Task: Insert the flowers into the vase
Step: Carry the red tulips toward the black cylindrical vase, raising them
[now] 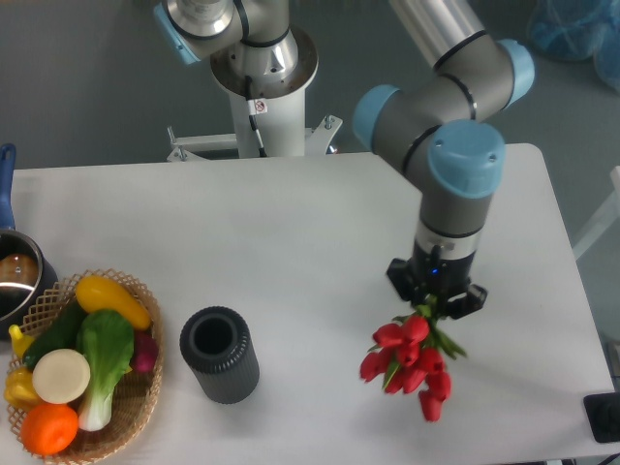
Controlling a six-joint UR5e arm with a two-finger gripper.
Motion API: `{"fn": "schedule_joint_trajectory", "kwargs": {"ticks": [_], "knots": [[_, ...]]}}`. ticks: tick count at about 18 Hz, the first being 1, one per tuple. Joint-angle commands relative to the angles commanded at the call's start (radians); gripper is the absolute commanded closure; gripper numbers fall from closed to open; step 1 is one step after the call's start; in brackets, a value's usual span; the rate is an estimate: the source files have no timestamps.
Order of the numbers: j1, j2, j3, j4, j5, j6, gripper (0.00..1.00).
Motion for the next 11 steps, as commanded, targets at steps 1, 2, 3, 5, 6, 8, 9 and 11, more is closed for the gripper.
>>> {"fn": "schedule_joint_trajectory", "kwargs": {"ticks": [1, 2, 3, 5, 6, 8, 9, 11], "knots": [[-0.003, 0.006, 0.0, 0.031, -0.032, -0.032, 1.0], [-0.003, 0.018, 0.0, 0.057, -0.072, -0.063, 1.0], [-0.003, 0.037, 0.002, 0.075, -0.113, -0.083, 1.0], [0.008, 0.066, 0.008, 0.083, -0.239, -0.105, 1.0], [0.015, 0.071, 0.008, 0.085, -0.338, -0.105, 1.0], [0.05, 0.072, 0.009, 0.085, -0.522, -0.106, 1.0], [0.066, 0.074, 0.009, 0.085, -0.593, -0.105, 1.0], [0.075, 0.074, 0.024, 0.086, -0.643, -0.105, 1.0]]}}
